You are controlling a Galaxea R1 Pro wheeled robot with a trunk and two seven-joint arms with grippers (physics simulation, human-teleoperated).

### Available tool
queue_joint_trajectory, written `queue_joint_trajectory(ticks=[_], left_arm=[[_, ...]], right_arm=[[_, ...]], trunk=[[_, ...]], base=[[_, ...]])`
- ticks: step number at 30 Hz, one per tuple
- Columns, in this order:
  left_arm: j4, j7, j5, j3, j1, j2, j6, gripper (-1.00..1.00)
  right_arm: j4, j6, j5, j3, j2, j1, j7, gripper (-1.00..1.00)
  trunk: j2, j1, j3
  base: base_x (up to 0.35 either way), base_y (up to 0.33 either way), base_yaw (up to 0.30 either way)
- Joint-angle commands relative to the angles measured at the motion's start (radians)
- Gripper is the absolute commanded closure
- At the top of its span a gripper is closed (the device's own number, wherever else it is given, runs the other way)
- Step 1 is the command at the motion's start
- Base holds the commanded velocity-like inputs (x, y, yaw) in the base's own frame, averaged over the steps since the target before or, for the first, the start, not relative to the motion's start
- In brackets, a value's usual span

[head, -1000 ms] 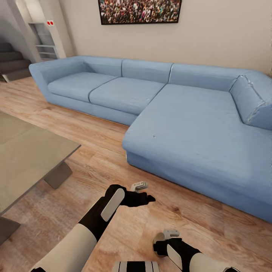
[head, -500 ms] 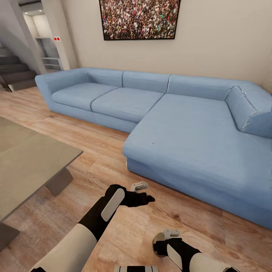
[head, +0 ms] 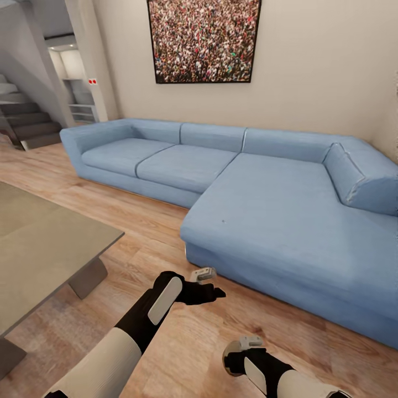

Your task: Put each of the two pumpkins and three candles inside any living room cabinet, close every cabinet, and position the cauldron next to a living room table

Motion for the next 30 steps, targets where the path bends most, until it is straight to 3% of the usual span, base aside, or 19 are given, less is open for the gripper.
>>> queue_joint_trajectory(ticks=[1,10,24,30], left_arm=[[-0.001,0.01,0.01,-0.001,-0.001,0.0,0.002,-1.0],[0.0,0.01,0.008,0.0,-0.001,0.002,0.002,-1.0],[0.015,0.01,0.006,0.0,-0.001,0.002,0.002,-1.0],[0.031,0.011,0.006,0.0,-0.001,0.002,0.002,-1.0]], right_arm=[[-0.002,0.005,-0.011,0.008,0.0,0.0,-0.006,1.0],[-0.002,0.005,-0.01,0.008,-0.002,0.0,-0.006,1.0],[-0.002,0.007,-0.01,0.007,-0.002,0.0,-0.008,1.0],[-0.002,0.007,-0.01,0.007,-0.002,0.0,-0.008,1.0]], trunk=[[0.0,-0.001,0.005],[0.002,-0.005,0.041],[0.005,-0.011,0.08],[0.005,-0.011,0.079]], base=[[0.0,0.0,0.0],[0.0,0.0,0.016],[0.0,0.0,0.155],[0.0,0.0,0.02]])
